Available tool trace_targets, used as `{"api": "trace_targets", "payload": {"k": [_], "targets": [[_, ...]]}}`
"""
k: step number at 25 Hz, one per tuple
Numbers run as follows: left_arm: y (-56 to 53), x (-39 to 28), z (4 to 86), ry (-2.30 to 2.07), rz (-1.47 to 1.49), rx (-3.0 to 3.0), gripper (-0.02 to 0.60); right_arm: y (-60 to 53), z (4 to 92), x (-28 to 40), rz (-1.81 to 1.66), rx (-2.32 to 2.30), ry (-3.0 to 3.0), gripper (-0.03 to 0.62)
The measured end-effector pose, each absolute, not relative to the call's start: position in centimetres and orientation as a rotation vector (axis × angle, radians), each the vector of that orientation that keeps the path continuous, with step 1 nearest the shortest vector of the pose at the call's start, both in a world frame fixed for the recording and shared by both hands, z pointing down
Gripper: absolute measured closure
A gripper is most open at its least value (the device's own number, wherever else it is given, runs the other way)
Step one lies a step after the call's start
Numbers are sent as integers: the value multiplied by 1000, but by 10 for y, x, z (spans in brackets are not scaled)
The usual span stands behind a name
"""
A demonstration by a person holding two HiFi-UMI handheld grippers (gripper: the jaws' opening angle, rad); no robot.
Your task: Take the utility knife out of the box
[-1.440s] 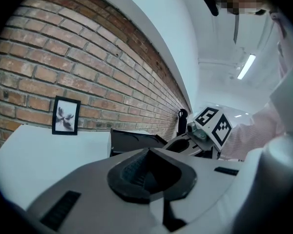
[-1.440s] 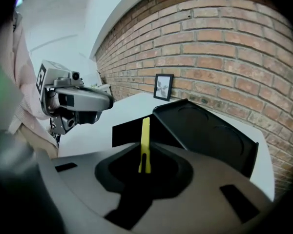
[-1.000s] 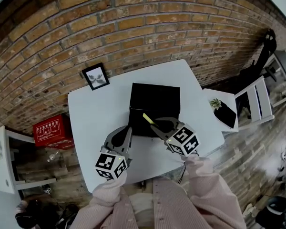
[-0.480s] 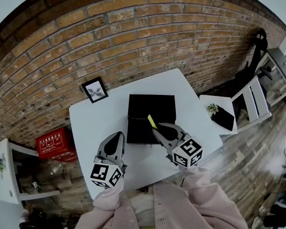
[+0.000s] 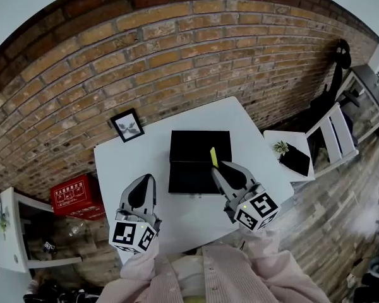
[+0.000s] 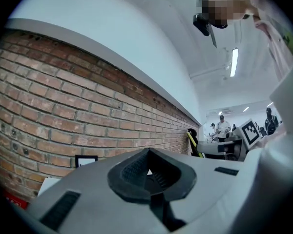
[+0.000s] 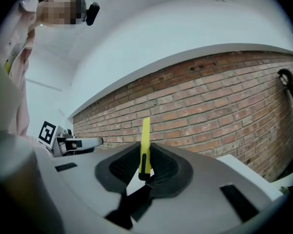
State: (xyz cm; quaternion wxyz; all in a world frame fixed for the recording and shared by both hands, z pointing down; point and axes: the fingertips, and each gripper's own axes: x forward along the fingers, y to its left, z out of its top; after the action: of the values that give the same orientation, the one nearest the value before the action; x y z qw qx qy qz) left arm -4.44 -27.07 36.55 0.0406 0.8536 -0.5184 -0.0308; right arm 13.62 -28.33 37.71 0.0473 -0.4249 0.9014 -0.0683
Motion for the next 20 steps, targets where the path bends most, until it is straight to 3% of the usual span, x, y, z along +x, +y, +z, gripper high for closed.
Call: {"api": "trace_targets", "payload": {"k": [20], "targets": [[-253,-68,305,-1771,-136,2661,589,-264,308,192,-46,-1423,2527,530]]}}
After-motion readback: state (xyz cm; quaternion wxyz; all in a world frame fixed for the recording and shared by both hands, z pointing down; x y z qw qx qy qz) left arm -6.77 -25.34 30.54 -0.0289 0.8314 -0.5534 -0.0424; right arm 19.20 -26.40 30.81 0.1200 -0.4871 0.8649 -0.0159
